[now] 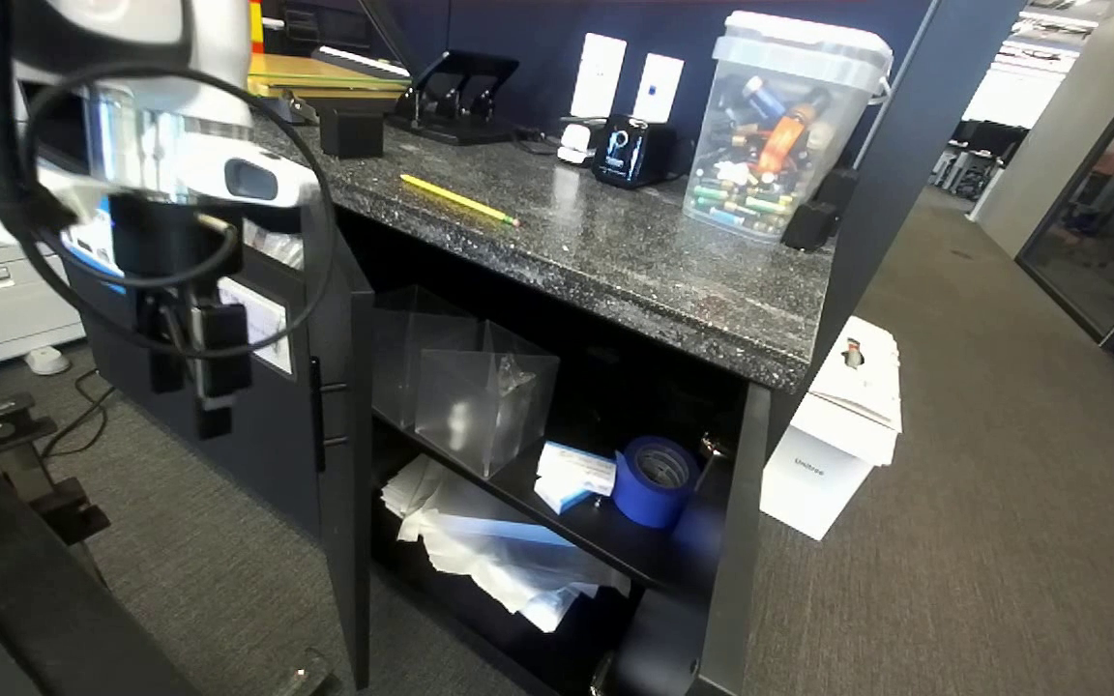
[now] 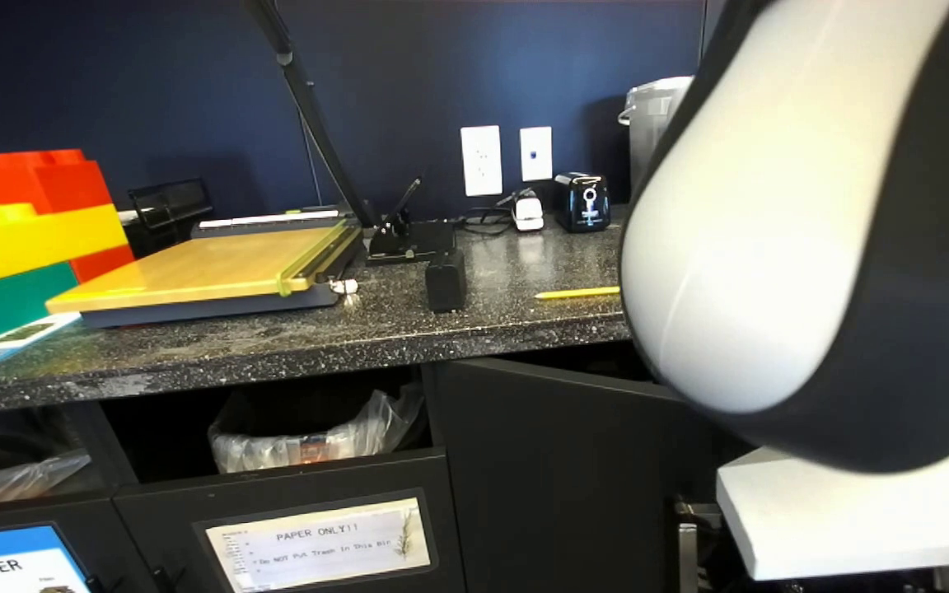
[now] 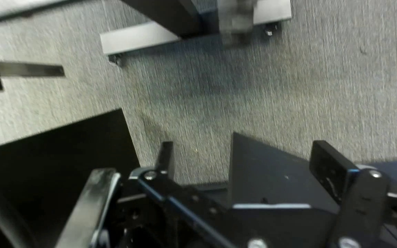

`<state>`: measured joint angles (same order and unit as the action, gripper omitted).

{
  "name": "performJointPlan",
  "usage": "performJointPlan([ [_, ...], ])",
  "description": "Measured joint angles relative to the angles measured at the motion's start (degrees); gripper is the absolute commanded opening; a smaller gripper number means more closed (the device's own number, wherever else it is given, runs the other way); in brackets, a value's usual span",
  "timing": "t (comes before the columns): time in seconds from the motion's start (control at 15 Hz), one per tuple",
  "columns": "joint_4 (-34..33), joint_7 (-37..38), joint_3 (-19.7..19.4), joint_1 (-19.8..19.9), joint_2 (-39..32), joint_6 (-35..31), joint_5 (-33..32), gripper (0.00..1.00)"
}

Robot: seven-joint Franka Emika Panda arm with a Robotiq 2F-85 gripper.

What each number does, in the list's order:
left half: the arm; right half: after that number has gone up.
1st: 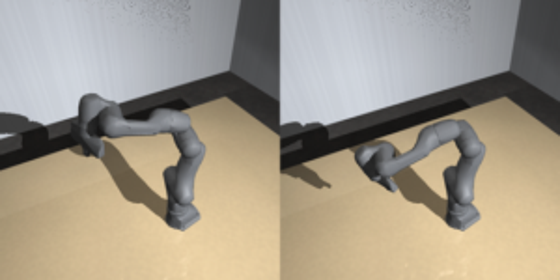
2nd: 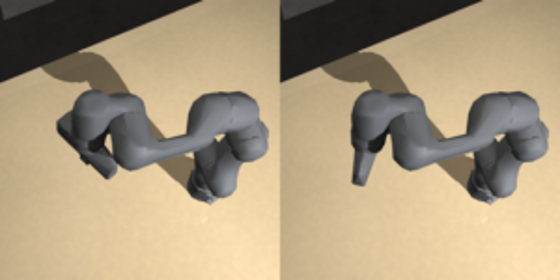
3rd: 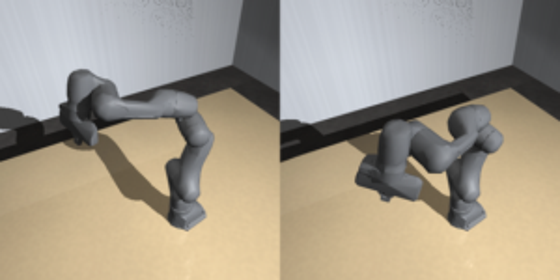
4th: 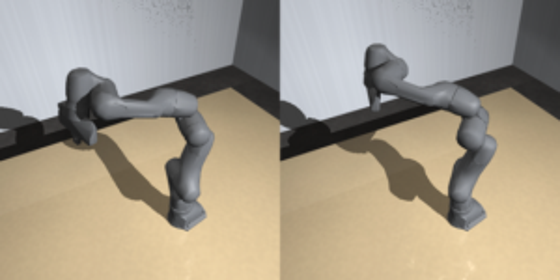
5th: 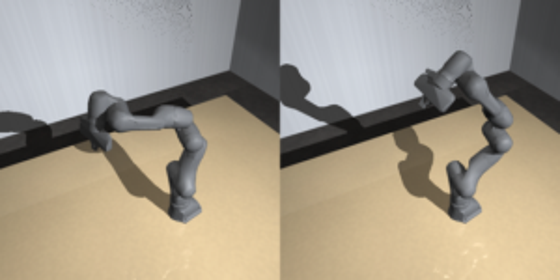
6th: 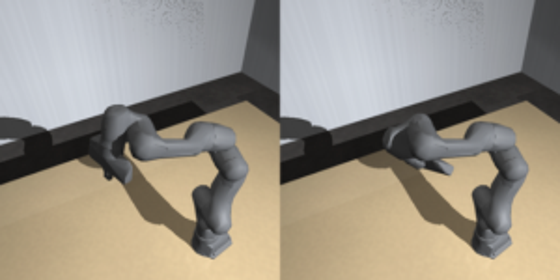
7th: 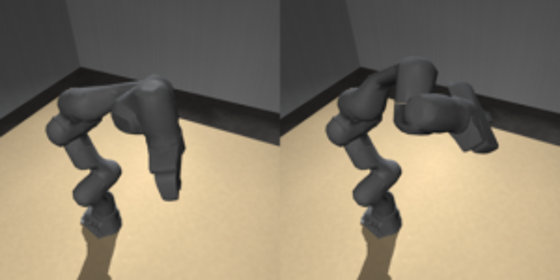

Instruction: Open the left cabinet door

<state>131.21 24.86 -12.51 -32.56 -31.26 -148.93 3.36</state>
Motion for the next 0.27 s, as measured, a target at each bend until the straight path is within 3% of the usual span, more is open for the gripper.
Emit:
performJointPlan([
  [0.13,3.11,2.1,0.89,0.19,5.87,8.19,-2.04,1.0],
  [0.27,5.07,2.5,1.1,0.25,9.05,10.23,-2.38,1.0],
])
